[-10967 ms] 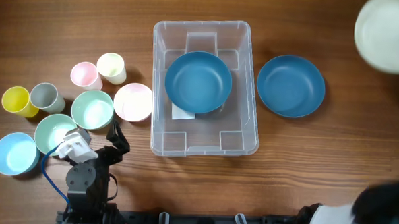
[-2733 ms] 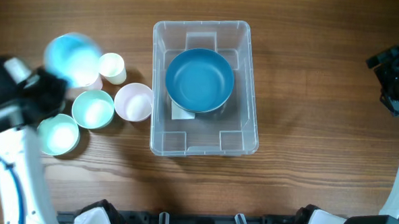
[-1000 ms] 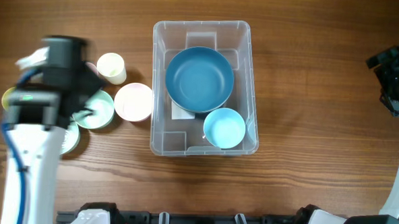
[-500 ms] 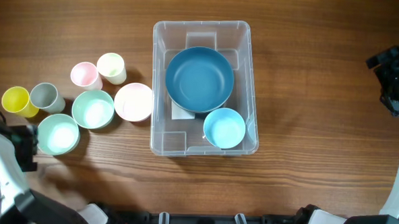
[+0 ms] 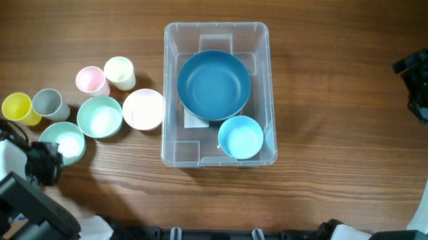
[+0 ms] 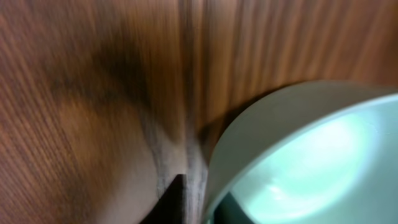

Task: Pack container
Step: 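Grasp the mint bowl rim with the left gripper and lift, then place the mint bowl into the light blue bowl and withdraw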

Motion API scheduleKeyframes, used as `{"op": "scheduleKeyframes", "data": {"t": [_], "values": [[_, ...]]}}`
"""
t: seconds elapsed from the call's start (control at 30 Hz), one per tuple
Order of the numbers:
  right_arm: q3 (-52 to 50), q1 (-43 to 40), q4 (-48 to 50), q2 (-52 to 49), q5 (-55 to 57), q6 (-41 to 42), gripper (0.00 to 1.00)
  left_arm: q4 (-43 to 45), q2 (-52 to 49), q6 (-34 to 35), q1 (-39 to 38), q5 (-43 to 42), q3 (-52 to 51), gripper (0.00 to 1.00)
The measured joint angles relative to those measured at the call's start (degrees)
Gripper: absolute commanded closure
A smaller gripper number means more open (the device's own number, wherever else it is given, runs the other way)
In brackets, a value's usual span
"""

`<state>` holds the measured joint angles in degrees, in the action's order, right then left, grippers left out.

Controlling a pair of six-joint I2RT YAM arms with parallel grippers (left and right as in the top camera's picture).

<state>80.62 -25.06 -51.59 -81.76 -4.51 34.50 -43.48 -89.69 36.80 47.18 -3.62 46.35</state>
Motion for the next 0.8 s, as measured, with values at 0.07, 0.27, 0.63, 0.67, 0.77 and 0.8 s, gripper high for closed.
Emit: {"op": "scheduleKeyframes", "data": {"t": [0.07, 0.27, 0.63, 0.67, 0.77, 0.8], "values": [[0.0, 0.0, 0.0, 0.0, 0.0, 0.0, 0.00, 0.0, -0.7, 0.1, 0.0, -0.2, -0.2, 0.96], [0.0, 0.0, 0.0, 0.0, 0.0, 0.0, 0.00, -7.1, 2.1, -0.1, 0.1, -0.8, 0.9, 0.96], [0.0, 0.0, 0.0, 0.0, 0.0, 0.0, 0.00, -20.0, 23.6, -2.9, -7.0, -4.1, 20.2, 0.96], [0.0, 0.0, 0.0, 0.0, 0.0, 0.0, 0.00, -19.2, 25.4, -3.5, -10.8, -4.9, 21.1, 0.96], [0.0, 0.0, 0.0, 0.0, 0.0, 0.0, 0.00, -16.1, 28.2, -4.7, -23.6, -7.1, 21.9, 0.96], [0.0, 0.0, -0.1, 0.0, 0.0, 0.0, 0.00, -14.2, 28.2, -5.2, -29.6, -7.5, 21.9, 0.96]]}}
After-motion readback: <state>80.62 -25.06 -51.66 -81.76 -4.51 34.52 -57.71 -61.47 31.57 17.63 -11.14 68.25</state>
